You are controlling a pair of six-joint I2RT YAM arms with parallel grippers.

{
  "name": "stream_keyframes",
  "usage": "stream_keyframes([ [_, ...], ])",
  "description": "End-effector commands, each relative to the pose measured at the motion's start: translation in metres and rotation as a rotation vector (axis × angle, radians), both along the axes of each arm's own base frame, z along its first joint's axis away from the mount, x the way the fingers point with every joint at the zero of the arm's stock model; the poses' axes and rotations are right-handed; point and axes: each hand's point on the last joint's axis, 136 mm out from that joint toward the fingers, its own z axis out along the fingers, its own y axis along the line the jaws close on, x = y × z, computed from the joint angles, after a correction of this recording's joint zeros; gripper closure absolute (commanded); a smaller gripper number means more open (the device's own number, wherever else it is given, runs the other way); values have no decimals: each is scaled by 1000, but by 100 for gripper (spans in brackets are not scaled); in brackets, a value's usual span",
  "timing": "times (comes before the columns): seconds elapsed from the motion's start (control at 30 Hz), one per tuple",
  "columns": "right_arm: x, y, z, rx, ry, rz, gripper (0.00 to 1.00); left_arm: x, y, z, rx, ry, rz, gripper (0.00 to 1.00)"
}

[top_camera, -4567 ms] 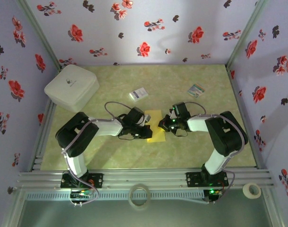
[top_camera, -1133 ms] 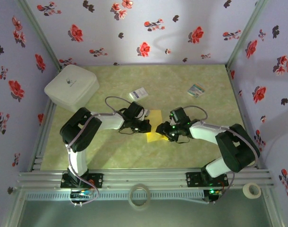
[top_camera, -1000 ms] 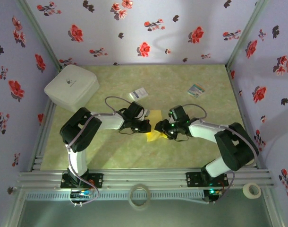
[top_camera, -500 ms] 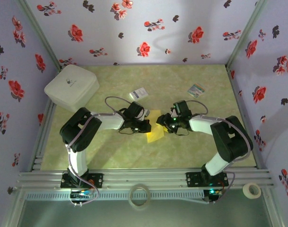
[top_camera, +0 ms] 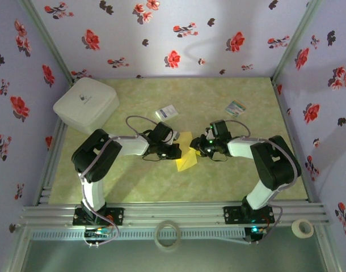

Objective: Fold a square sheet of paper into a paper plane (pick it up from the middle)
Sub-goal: Turn over the paper at the center of the table.

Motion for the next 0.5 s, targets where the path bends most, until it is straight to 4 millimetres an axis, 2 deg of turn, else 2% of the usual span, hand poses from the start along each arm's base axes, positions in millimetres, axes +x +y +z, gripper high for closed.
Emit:
stream_keyframes([
  [0.0,-2,-3,-7,12,-2,12,72,-10,7,-1,28,25,4,97],
  [0.47,-2,-4,-10,38,-15,28,83,-9,6,2,22,22,4,97],
])
